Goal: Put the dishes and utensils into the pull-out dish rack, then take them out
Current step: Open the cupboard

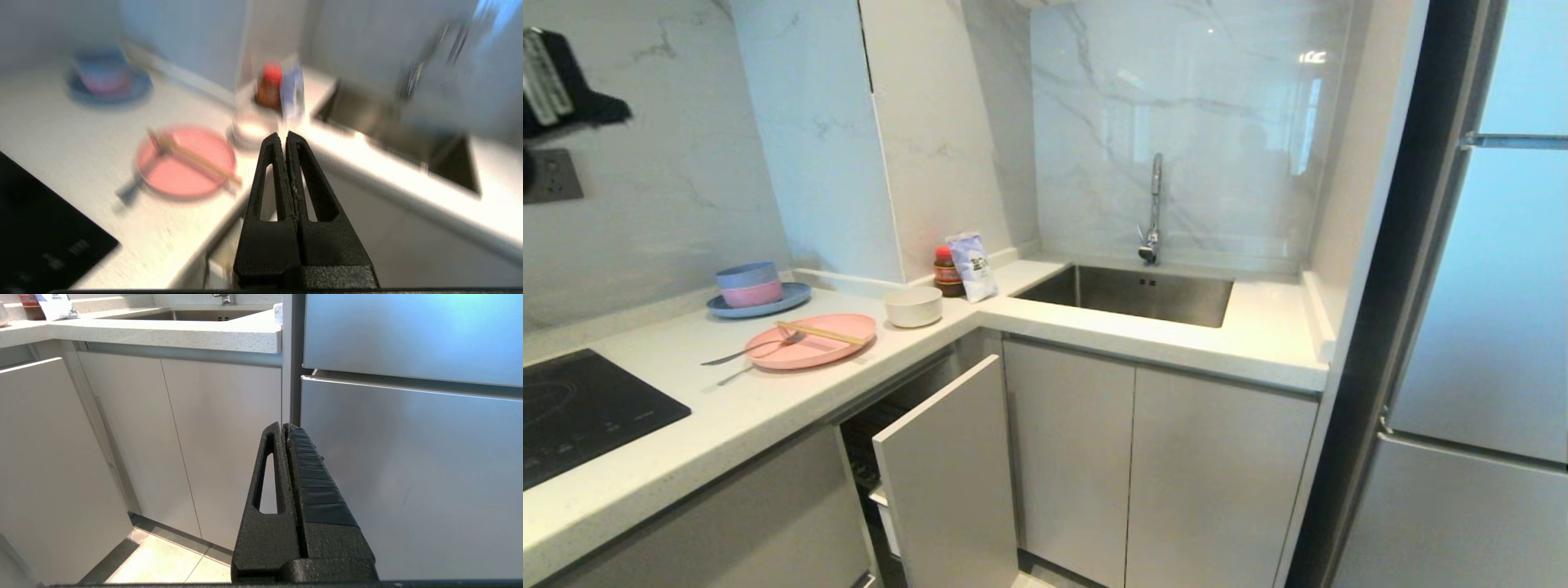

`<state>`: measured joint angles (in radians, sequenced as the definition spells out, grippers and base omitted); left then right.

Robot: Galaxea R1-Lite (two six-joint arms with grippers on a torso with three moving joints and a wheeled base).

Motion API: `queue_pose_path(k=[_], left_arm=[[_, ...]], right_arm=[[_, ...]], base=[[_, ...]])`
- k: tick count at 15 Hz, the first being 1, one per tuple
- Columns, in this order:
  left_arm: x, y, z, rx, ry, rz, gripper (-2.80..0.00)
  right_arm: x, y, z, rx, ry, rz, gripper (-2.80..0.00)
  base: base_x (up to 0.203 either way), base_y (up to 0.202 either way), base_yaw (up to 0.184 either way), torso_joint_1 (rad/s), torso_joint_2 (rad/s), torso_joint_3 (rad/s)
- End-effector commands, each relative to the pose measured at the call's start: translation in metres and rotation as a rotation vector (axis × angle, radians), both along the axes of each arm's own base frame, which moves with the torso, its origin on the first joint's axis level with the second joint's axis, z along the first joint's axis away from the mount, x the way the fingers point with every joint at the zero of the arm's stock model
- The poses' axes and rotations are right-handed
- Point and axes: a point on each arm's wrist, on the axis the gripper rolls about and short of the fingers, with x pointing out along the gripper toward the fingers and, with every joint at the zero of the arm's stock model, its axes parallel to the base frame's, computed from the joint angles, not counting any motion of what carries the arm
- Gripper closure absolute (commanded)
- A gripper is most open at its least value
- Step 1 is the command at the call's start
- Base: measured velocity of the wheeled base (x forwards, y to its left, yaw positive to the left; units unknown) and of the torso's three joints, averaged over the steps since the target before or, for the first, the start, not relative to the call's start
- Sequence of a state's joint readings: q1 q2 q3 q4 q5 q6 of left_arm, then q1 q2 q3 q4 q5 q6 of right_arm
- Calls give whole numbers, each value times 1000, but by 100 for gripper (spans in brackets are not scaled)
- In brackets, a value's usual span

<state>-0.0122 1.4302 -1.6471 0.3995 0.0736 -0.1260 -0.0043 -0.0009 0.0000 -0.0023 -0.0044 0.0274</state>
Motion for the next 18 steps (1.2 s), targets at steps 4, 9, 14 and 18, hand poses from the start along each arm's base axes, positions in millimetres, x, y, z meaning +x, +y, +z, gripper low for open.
queue_pose_path(k=[4,9,14,18], left_arm=[[114,-33,-83,28,414,-92,0],[167,-62,-158,101,690,-150,0],[199,-70,-214,169,860,-135,0],[214,-72,-249,208,926,-151,0]], right_arm=[[0,0,0,0,-1,0,0],[0,0,0,0,-1,-1,0],[0,0,0,0,-1,-1,0],[0,0,0,0,-1,1,0]], base=[[0,0,0,0,0,0],[0,0,0,0,0,0],[0,0,0,0,0,0],[0,0,0,0,0,0]])
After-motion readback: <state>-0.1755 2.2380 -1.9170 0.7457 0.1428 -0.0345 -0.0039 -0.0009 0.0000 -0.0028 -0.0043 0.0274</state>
